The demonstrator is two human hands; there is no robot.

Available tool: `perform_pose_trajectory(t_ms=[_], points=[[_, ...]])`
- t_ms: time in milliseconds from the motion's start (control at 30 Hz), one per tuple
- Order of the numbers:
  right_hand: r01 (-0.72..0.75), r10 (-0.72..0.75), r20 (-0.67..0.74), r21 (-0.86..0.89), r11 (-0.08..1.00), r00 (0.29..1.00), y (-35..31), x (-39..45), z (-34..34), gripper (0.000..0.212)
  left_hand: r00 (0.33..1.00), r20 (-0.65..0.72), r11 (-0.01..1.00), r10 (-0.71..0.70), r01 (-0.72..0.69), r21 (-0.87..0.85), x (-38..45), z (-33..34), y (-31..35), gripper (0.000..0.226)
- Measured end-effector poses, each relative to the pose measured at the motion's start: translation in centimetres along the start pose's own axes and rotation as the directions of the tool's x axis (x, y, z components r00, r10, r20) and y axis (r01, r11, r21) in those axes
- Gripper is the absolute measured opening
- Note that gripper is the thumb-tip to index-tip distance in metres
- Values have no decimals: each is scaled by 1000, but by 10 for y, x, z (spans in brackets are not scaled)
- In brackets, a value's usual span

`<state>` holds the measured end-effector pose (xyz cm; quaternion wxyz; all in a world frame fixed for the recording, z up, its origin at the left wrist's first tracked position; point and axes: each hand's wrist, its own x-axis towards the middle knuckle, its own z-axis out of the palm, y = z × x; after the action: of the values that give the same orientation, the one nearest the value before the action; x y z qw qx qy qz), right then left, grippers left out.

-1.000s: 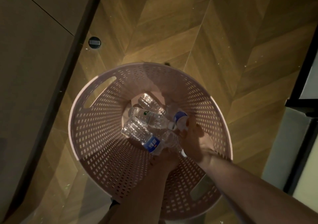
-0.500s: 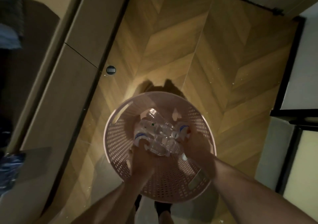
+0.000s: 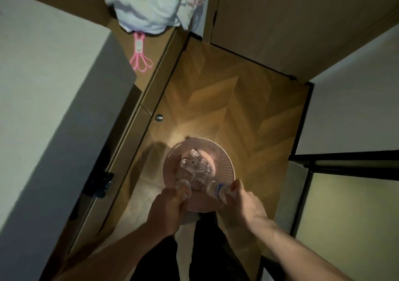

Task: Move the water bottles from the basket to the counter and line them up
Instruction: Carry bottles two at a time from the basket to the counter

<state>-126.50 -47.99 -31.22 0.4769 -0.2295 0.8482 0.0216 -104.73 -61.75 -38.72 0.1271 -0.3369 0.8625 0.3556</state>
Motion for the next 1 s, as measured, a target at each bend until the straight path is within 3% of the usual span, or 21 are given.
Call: perform_pose_trajectory(t_ms=[100,267,433,600,767,900,1000], points=[[148,-147,-65,10,989,987,-2,-62,-15,20,994,-102,999,-33,32,-2,-52,-51,38,23],[383,-386,-2,-120,916,923,-23,-144,-39,14,936,-331,992,-121,126,-6,-137,-84,82,34],[638,-663,32,-311,705,748,-46,-191,-55,32,794,-472,924,-383,320,-211,-218,-99,130,10],[769,-800,192,-470,434,569,-87,-241,-49,29,575,-600,830,-556,425,-362,-308,-107,162,6],[838,-824,379,-509,194,421,-129,-305,-11,31,320,-658,710,-682,507,-489,-403,-97,168,12],[856,-815,500,-517,-11,292,-159,-368,49,30,103,-618,576,-780,506,-642,-488,-80,172,10],[859,-783,588,-491,-147,202,-175,-419,108,29,-33,-621,548,-783,437,-714,-560,-57,170,12]])
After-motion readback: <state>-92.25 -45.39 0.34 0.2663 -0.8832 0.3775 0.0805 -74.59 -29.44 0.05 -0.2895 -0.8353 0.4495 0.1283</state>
